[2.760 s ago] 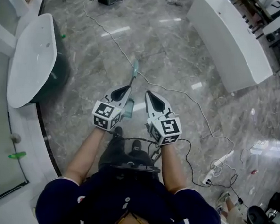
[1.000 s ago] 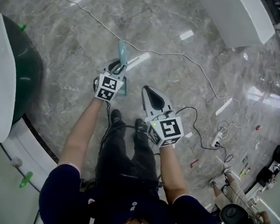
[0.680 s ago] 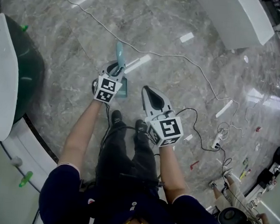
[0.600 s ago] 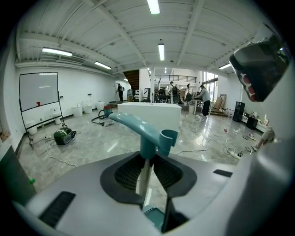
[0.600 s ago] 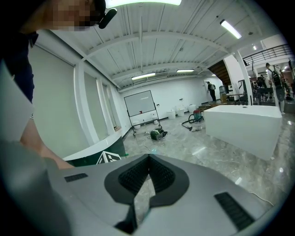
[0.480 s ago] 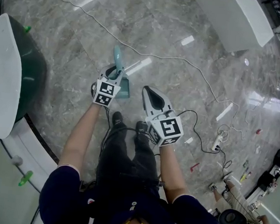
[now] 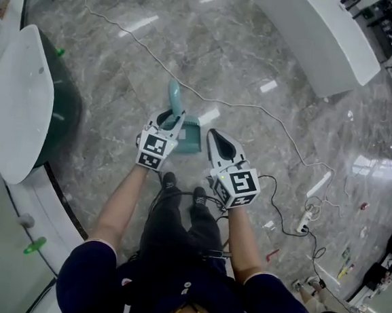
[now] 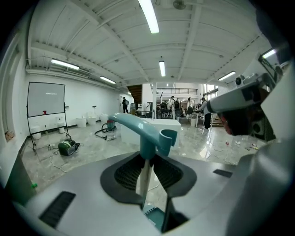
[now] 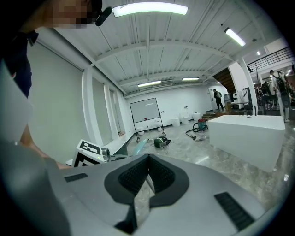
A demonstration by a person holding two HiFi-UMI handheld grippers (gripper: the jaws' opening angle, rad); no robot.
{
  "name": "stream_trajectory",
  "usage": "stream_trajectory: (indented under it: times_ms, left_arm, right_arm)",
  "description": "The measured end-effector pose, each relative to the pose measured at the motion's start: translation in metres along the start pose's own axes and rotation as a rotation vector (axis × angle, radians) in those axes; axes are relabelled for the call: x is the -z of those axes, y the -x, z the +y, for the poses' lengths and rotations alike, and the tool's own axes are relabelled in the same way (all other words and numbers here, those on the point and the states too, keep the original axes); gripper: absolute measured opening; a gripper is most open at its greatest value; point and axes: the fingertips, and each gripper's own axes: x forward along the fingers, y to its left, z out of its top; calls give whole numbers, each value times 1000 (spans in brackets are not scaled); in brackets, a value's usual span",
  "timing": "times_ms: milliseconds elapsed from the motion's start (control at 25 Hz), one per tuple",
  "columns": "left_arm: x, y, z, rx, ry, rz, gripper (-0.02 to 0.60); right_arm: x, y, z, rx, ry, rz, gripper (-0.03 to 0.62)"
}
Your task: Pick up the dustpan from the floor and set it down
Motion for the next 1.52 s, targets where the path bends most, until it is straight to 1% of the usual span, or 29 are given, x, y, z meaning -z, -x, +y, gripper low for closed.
stream_trajectory:
  times_ms: [320, 640, 760, 1080, 1520]
  left_arm:
    - [-95, 46, -31, -18, 11, -78, 97]
    - [-165, 88, -64, -46, 7, -143, 97]
    - [-185, 102, -77, -52, -4, -163, 97]
    - [-211, 136, -90, -83, -9, -208, 97]
    - [-211, 143, -87, -114, 12, -223, 97]
  right_arm:
    - [-55, 38, -3, 1, 36, -83, 6]
    - [-94, 77, -1, -18, 66, -150, 6]
    - [-108, 90, 0, -30, 86, -175, 6]
    - [-130, 104, 25, -88, 125, -217, 6]
    - [-128, 105, 29, -98, 118, -214, 6]
